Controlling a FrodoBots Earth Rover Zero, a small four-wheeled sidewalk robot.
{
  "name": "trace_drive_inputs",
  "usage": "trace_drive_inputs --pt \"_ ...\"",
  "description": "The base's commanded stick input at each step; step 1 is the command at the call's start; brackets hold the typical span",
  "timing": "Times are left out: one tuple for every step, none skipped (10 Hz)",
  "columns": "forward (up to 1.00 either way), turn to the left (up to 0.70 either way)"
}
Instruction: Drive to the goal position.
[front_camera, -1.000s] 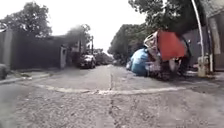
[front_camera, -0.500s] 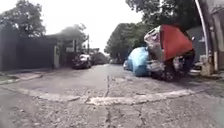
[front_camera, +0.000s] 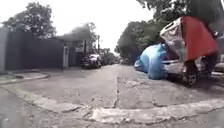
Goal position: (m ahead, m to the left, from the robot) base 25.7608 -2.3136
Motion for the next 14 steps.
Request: trace_drive_inputs --pt "1.0 0.0" --pt "1.0 0.0" --pt "1.0 0.0" --pt "1.0 0.0" --pt "1.0 0.0" --pt "1.0 0.0" --pt "1.0 0.0" --pt "1.0 0.0" --pt "1.0 0.0" --pt "1.0 0.0" --pt "1.0 0.0" --pt "1.0 0.0" --pt "1.0 0.0" --pt "1.0 0.0"
